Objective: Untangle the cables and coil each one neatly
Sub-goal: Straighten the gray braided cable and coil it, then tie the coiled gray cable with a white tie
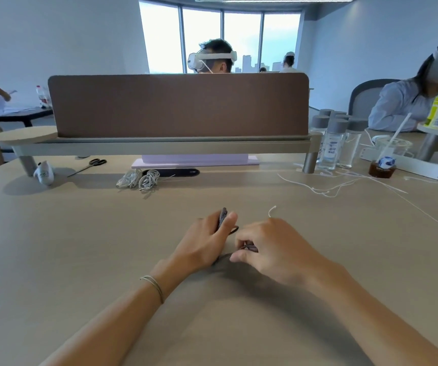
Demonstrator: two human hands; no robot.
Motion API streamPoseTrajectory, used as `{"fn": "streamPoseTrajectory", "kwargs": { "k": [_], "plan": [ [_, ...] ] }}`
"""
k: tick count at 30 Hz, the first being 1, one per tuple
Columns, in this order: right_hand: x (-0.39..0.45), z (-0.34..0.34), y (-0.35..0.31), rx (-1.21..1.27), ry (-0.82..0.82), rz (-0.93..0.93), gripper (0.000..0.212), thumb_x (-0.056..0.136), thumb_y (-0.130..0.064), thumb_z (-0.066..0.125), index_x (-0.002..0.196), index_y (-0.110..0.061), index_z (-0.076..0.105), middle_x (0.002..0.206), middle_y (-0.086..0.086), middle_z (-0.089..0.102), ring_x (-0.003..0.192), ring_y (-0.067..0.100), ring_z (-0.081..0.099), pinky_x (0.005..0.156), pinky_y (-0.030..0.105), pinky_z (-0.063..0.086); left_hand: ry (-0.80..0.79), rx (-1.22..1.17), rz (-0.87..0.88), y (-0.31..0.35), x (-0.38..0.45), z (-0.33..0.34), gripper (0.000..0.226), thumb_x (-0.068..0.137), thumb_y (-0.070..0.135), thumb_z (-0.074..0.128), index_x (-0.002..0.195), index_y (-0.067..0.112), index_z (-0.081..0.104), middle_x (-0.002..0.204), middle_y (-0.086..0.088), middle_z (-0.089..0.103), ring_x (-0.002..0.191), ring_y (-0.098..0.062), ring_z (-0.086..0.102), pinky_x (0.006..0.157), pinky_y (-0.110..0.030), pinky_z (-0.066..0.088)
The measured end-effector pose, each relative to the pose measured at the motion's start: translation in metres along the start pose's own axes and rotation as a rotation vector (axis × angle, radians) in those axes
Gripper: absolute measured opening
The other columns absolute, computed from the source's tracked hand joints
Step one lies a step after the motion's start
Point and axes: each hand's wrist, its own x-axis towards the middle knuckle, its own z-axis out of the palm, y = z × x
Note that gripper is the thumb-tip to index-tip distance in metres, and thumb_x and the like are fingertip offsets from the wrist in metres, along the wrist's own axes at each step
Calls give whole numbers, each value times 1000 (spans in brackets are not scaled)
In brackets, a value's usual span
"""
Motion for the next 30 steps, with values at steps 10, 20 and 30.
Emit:
{"fn": "streamPoseTrajectory", "kwargs": {
  "k": [10,20,30],
  "plan": [
    [8,-6,42,90,333,-45,34,88,-51,68,74,-20,71,69,-6,57,62,15,51,56,39,44,-498,-153,93,18,-12,-8,47,78,46,69,84,3,50,69,0,48,61,-13,42,59,-31,33],
    [12,30,23,-120,474,27,28,100,-32,44,88,-23,67,83,-8,75,68,20,68,53,29,43,-275,-1212,-230,29,-11,-3,54,74,12,47,123,-7,58,80,-12,50,62,-19,40,50,-27,33],
    [11,22,-18,379,-75,418,33,86,-4,45,96,-27,67,76,-5,69,72,18,64,61,28,46,126,-1001,-356,31,-6,23,29,86,9,56,109,-4,67,112,-8,75,114,-25,66,98,-41,53]
  ]
}}
